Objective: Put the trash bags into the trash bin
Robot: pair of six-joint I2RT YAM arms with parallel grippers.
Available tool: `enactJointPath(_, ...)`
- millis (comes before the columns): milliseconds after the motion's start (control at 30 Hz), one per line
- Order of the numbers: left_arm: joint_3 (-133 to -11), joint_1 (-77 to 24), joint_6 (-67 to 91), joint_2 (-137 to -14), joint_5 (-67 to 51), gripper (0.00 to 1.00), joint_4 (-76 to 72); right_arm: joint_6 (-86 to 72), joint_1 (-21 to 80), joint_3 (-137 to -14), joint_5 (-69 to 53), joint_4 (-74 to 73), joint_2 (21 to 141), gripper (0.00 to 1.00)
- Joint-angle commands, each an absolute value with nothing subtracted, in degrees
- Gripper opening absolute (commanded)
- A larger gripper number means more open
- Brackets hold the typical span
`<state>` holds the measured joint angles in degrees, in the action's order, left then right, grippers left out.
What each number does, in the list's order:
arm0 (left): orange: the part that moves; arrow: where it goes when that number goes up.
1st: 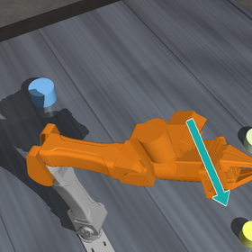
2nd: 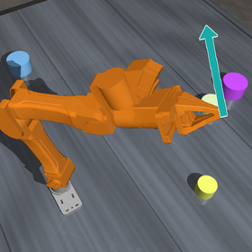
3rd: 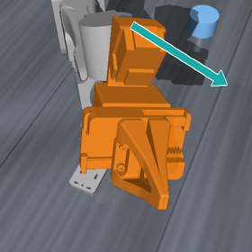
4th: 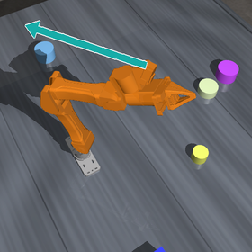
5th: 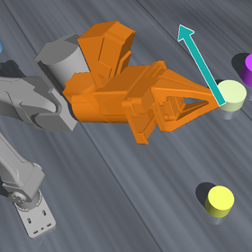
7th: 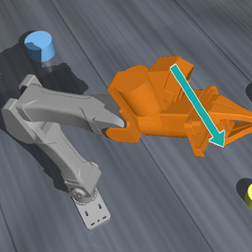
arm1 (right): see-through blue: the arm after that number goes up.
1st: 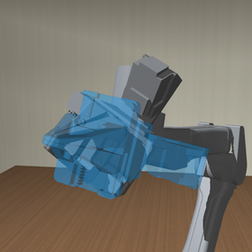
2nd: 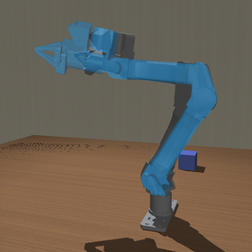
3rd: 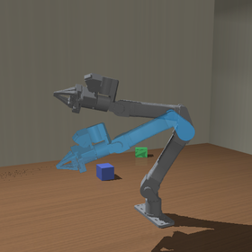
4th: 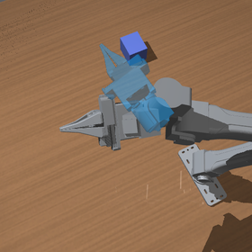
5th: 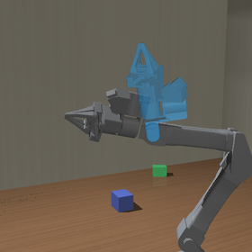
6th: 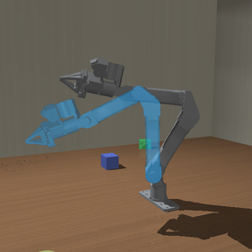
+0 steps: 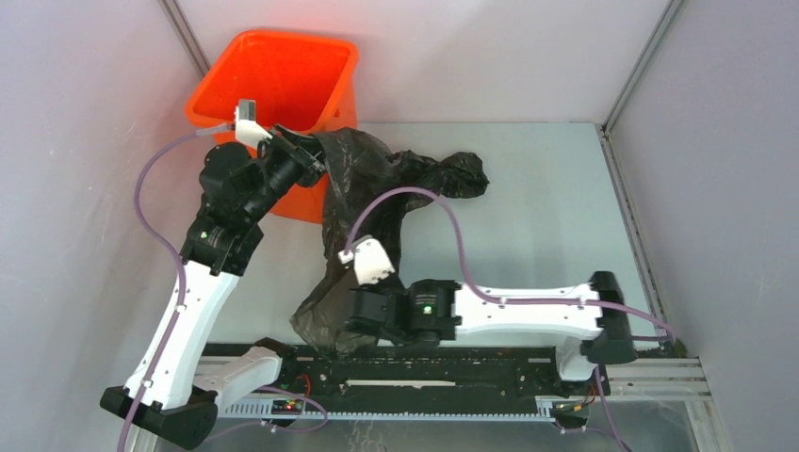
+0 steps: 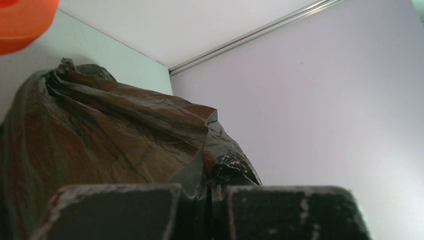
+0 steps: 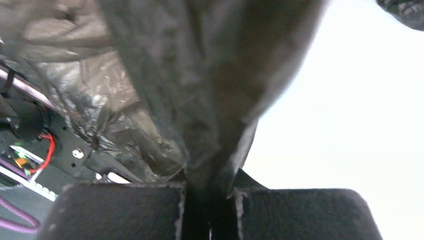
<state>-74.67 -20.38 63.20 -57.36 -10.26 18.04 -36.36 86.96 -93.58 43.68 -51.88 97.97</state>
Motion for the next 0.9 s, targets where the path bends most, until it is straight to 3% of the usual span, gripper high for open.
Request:
enactJointPath(0,-78.9,-18.7,53.9,-56.7,-14.3,0.01,23.4,-36.4,86.2,-89.1,46.3,-56.1,85.0,0.00)
enactJointPath(367,-73.5,-18.6,50.5,-51.9,-16.5,0.06,27.7,-39.4,64.0,-75.0,23.4,-54.1,59.7,0.00)
enactJointPath(433,-73.6,-18.5,49.9,-52.5,-17.6,0.19,28.0,-38.3,59.3,-75.4,17.8,-53.6,57.5,0.00)
enactJointPath(567,-76.5,-18.5,46.9,-54.7,-20.9,0.60,31.9,-39.7,48.8,-77.2,5.8,-52.0,54.5,0.00)
enactJointPath(700,-75.2,-18.7,43.9,-52.5,-23.9,0.94,36.8,-41.5,40.7,-80.0,-2.6,-50.2,55.7,0.00)
enactJointPath(733,-74.3,-18.7,43.3,-51.2,-24.7,0.99,38.2,-41.8,39.3,-81.2,-3.7,-49.8,56.5,0.00)
enactJointPath(867,-69.6,-19.8,43.8,-44.3,-28.1,1.00,42.5,-43.2,35.2,-87.6,-4.9,-49.1,61.7,0.00)
